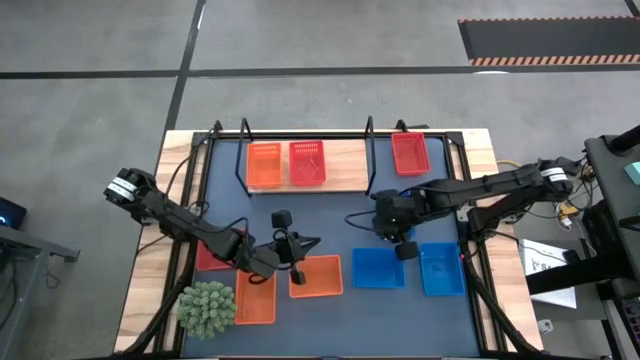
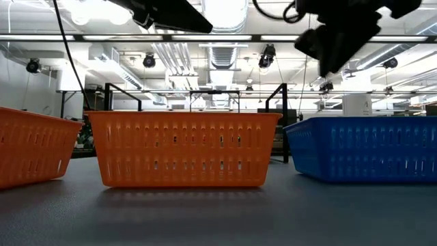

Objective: Stack baskets on shelf by color
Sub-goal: Put the top blue basket on the shelf

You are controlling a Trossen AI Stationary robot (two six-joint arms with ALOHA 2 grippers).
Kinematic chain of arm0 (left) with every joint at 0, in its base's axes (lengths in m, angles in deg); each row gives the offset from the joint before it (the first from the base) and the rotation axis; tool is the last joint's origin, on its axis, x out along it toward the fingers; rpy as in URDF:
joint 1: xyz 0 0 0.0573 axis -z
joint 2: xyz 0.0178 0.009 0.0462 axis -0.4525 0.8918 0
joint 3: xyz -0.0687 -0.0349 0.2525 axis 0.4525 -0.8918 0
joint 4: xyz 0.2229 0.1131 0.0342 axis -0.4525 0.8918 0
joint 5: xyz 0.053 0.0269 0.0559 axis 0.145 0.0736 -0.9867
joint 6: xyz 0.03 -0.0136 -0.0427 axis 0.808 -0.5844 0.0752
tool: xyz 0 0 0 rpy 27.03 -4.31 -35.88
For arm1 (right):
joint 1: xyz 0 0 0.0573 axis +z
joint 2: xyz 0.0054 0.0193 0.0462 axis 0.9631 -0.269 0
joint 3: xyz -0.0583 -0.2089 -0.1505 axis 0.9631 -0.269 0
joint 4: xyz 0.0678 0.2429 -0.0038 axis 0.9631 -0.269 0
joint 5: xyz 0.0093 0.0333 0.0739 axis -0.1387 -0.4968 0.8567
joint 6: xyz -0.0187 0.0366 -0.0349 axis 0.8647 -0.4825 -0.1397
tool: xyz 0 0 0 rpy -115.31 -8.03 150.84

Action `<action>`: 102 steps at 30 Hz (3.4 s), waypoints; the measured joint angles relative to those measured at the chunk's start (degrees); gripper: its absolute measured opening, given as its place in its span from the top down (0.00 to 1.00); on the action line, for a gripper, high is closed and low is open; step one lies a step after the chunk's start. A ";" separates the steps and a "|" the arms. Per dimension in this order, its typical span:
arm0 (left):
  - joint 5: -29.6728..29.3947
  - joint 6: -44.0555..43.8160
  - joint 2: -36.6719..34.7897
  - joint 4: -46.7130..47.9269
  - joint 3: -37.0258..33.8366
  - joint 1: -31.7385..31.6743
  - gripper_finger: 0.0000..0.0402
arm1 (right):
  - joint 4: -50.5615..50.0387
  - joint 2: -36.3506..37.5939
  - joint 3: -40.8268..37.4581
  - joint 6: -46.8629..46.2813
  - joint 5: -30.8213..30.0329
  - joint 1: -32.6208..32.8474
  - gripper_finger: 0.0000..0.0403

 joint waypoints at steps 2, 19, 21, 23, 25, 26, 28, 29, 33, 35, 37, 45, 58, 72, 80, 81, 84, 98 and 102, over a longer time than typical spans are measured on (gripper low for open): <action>0.00 0.02 0.00 -0.53 0.00 -0.06 1.00 | -2.85 -0.60 0.31 -1.12 0.03 0.01 0.75; 0.02 0.02 0.00 -4.06 0.00 -0.24 1.00 | 11.68 2.08 -10.55 -3.69 2.37 7.28 0.78; 0.02 0.02 0.00 -4.23 0.00 -0.24 1.00 | 11.74 2.08 -10.57 -3.65 2.30 7.27 0.78; 0.02 0.04 0.00 -4.61 -0.04 -0.26 1.00 | 11.79 2.08 -10.57 -3.63 2.24 7.26 0.77; 0.02 0.02 0.00 -5.34 -0.07 -0.35 1.00 | 11.81 2.10 -10.57 -3.65 2.24 7.26 0.76; 0.02 0.02 0.00 -5.49 -0.07 -0.35 1.00 | 11.79 2.10 -10.53 -3.82 2.24 7.26 0.75; 0.02 0.02 0.00 -5.43 -0.07 -0.37 1.00 | 11.90 2.08 -10.42 -4.89 2.24 7.26 0.73; 0.04 0.02 0.00 -5.40 -0.07 -0.38 1.00 | 11.91 2.08 -10.42 -5.50 2.24 7.26 0.73; 0.04 0.02 0.00 -5.62 -0.07 -0.39 1.00 | 11.75 2.08 -10.55 -8.48 2.22 7.26 0.71; 0.04 0.02 0.00 -5.79 -0.07 -0.39 1.00 | 11.81 2.06 -10.55 -9.76 2.22 7.26 0.70; 0.04 0.03 0.00 -5.83 -0.07 -0.41 1.00 | 11.81 2.03 -10.55 -10.01 2.22 7.26 0.70; 0.04 0.63 0.00 -5.92 -0.07 -0.50 1.00 | 11.68 2.03 -10.55 -9.90 2.18 7.26 0.70; 0.25 16.94 -11.22 -4.72 -3.52 -0.35 1.00 | -3.54 1.93 -0.17 -37.08 -3.79 7.01 0.69; 0.22 11.95 -18.60 -7.00 -10.81 0.36 1.00 | -6.06 0.03 -4.35 -11.25 -5.43 7.33 0.69; 0.20 12.43 -18.53 -6.71 -10.84 0.77 1.00 | 2.36 -0.30 -11.60 -10.75 -6.20 5.46 0.69; 0.20 12.44 -18.53 -6.71 -10.84 0.77 1.00 | 3.50 -0.33 -12.45 -10.76 -6.22 5.42 0.69; 0.20 12.45 -18.55 -6.67 -10.84 0.77 1.00 | 6.19 -0.35 -14.31 -11.39 -7.68 5.19 0.69; 0.22 12.52 -18.60 -6.67 -10.84 0.77 1.00 | 7.56 -2.14 -14.88 -13.73 -10.54 4.07 0.76; 0.22 12.58 -18.60 -6.55 -10.84 0.77 1.00 | 9.03 -5.89 -14.88 -14.46 -10.22 4.07 0.78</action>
